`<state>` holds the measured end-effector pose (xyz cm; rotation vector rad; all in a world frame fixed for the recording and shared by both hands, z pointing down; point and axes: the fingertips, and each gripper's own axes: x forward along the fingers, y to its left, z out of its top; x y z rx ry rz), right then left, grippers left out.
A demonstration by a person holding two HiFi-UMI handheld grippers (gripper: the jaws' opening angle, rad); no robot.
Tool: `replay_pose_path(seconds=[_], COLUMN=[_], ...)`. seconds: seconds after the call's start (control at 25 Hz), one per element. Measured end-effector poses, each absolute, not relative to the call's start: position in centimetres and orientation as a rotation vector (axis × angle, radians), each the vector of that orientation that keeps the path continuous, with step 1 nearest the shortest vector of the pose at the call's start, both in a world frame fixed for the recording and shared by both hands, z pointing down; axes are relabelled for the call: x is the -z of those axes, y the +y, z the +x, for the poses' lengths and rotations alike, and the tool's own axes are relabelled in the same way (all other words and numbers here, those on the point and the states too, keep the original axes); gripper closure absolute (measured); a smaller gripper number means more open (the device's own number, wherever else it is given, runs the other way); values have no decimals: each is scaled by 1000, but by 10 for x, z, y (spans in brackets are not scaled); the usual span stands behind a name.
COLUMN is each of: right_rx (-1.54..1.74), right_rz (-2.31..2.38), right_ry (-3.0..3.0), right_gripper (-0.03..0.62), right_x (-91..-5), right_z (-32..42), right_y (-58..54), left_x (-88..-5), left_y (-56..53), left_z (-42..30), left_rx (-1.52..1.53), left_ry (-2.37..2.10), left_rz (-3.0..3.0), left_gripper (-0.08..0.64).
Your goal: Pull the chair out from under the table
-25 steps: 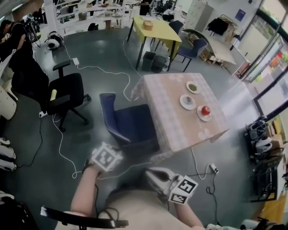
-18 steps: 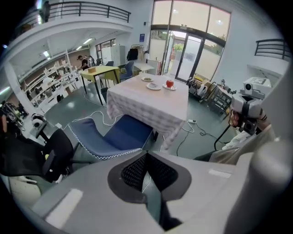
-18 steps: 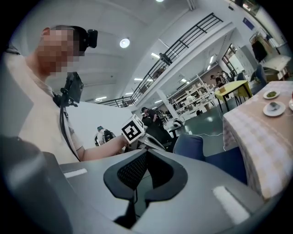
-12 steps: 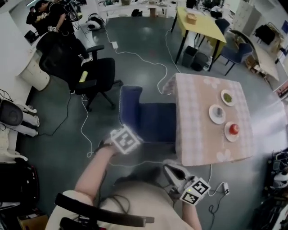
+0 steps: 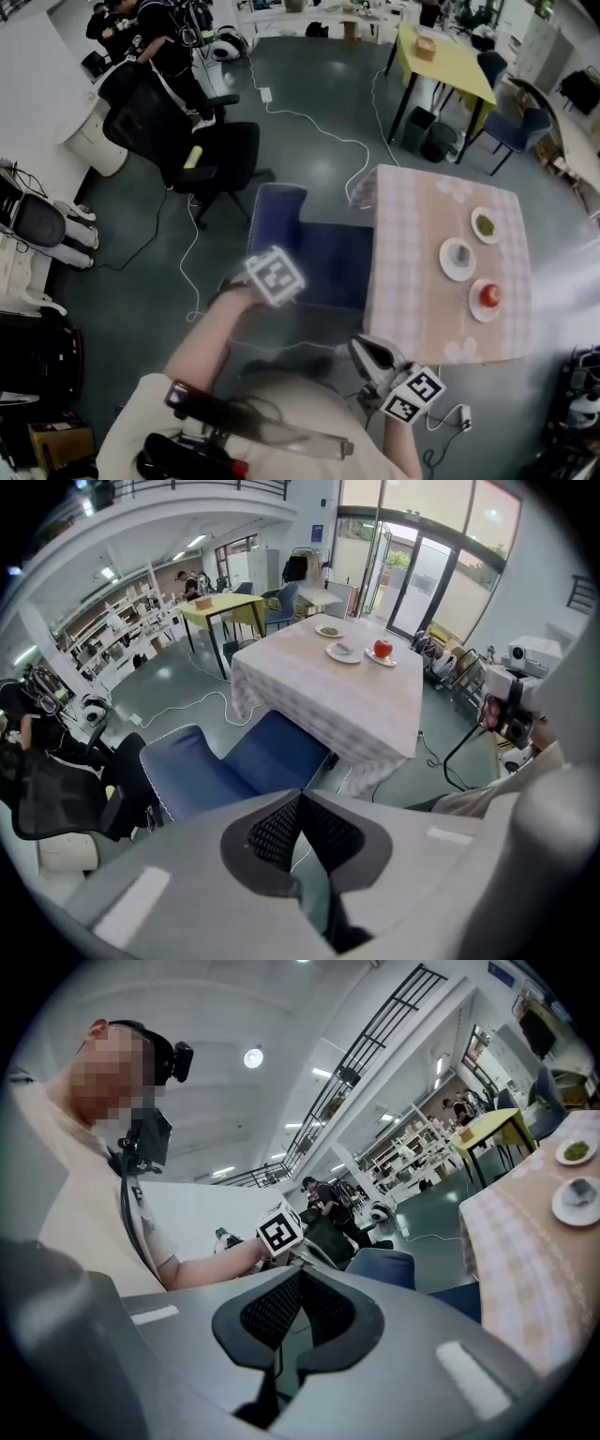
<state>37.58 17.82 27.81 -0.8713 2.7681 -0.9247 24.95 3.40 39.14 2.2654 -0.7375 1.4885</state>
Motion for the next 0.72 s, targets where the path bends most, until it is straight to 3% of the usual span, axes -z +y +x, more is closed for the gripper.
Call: replay_pose_path(seconds=[0.72], right_rx=[961], right_rz=[-709], right_ry=[2813], right_gripper=[578], right_x=[-274], right_z=[372], right_y=[138], left_x=[-380], left_y=[1], left_z=[229], left_rx=[-1423], left_ry=[-851], left_rz=[2120], left_gripper=[561])
